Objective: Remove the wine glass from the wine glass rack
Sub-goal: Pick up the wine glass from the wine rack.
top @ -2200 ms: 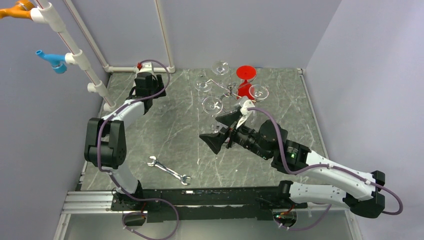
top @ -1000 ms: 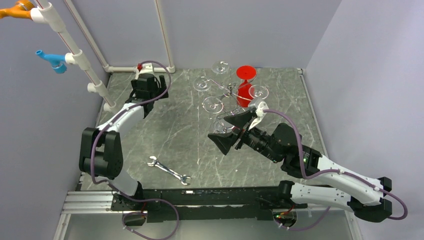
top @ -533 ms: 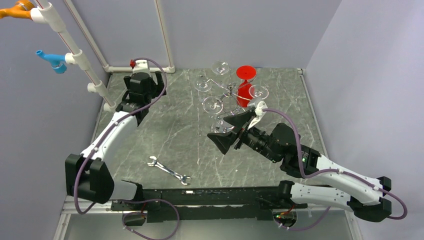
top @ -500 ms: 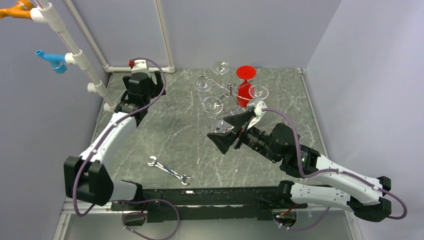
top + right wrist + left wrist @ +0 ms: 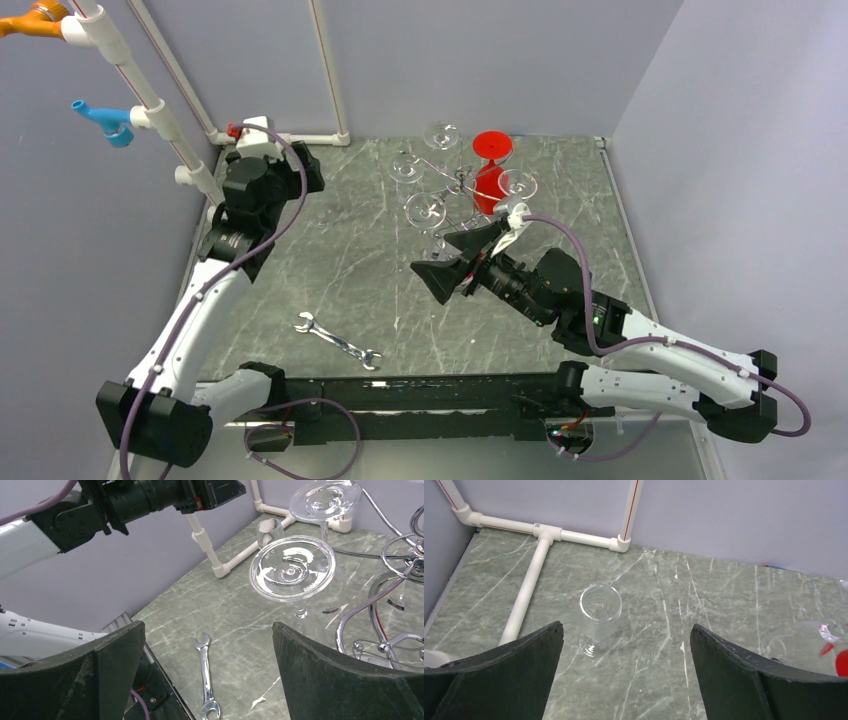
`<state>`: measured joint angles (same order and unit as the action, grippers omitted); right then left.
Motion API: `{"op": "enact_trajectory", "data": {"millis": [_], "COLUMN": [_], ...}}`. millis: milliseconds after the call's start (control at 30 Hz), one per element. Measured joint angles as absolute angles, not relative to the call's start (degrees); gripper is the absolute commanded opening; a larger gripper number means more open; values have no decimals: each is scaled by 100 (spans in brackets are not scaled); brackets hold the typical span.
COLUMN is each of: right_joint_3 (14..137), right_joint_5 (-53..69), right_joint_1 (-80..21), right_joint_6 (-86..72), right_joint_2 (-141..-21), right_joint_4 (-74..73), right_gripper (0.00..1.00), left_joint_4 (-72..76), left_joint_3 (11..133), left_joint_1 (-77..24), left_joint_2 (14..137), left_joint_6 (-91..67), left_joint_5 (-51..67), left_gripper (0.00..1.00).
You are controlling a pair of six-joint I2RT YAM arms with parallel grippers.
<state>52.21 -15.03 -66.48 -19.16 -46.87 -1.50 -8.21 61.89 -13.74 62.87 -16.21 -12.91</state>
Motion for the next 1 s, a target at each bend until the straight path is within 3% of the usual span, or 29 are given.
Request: {"op": "enact_trajectory", "data": {"millis": [533, 1000], "right_joint_3": [4265, 6495], "right_joint_5": [-2071, -2580], "right_joint_1": [-6648, -6630], "right_joint_6": [-1962, -1865], "right_joint_2": [-4425, -5551], "right_joint_4": [1339, -242], "right_gripper": [100, 100], "left_joint_4": [-1153, -1188], "left_joint_3": [6042, 6045], "left_joint_1": [-1374, -1374], "left_joint_2": [5767, 5529], "left_joint_6": [-1975, -1916], "left_joint_5": [-823, -486], "left_gripper": [99, 99]}}
